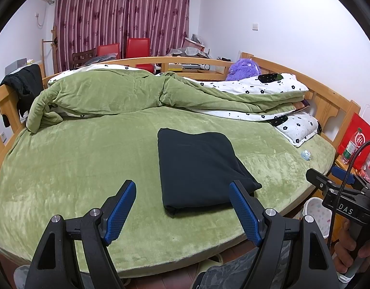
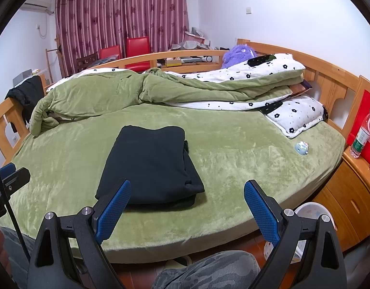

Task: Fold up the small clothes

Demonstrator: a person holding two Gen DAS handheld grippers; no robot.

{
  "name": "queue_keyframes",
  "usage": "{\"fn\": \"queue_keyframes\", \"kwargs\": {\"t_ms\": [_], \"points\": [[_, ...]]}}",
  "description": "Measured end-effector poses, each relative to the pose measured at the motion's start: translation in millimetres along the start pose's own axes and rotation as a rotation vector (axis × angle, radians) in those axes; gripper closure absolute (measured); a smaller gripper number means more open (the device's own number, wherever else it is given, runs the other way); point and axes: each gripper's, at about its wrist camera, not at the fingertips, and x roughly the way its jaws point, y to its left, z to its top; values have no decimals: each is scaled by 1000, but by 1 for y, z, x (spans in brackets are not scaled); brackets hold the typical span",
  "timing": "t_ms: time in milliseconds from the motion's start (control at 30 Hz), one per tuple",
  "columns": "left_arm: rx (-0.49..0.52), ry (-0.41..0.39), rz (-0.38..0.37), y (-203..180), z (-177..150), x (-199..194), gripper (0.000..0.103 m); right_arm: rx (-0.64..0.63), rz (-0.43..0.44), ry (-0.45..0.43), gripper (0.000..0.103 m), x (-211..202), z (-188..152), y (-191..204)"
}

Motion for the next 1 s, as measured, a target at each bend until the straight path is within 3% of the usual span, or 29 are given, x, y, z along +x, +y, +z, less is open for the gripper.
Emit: {"fn": "queue_keyframes", "kwargs": {"t_ms": [1000], "points": [[-17,-22,9,4,0,-4,25,-20,28,2,9,2,-3,10]]}}
